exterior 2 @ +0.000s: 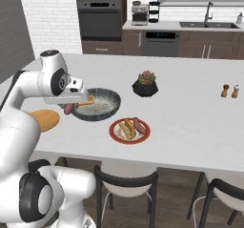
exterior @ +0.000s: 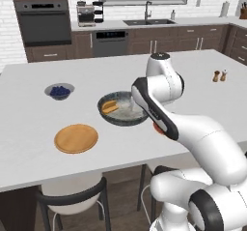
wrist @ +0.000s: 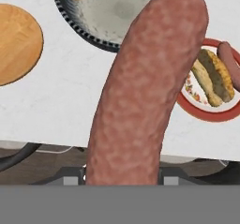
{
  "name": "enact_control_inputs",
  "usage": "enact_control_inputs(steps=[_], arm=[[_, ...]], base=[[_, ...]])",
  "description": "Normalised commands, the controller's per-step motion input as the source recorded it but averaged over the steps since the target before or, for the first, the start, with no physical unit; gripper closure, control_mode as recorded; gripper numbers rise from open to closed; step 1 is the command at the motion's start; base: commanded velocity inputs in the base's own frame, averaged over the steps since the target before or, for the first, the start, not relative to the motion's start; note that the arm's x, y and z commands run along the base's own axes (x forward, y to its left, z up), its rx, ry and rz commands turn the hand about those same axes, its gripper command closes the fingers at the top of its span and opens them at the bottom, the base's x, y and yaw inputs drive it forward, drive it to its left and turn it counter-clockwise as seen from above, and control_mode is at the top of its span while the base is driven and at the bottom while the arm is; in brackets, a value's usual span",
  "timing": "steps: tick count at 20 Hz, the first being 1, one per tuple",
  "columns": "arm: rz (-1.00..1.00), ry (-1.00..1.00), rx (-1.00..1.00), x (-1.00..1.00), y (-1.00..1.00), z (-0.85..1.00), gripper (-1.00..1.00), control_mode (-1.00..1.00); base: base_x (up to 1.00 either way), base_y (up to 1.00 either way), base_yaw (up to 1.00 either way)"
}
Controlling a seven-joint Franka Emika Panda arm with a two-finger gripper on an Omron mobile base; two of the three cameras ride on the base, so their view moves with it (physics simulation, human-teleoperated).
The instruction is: Place one bun and one sausage from the bowl on each plate.
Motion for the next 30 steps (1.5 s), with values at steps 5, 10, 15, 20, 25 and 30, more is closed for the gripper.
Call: enact_control_inputs(steps=[5,10,15,20,25,30], arm=[[0.00,0.00,0.00,0.00,0.00,0.00,1.00,1.00],[0.00,0.00,0.00,0.00,0.00,0.00,1.00,1.00],[0.00,0.00,0.00,0.00,0.00,0.00,1.00,1.00],[0.00,0.00,0.00,0.00,0.00,0.00,1.00,1.00],[0.00,0.00,0.00,0.00,0.00,0.00,1.00,1.00],[0.00,0.00,0.00,0.00,0.00,0.00,1.00,1.00]], base=[[0.08,0.99,0.00],[0.01,1.00,0.06],[-0.45,1.00,0.19],[-0.67,0.91,0.19],[-0.90,0.62,0.06],[-0.21,0.67,0.00]])
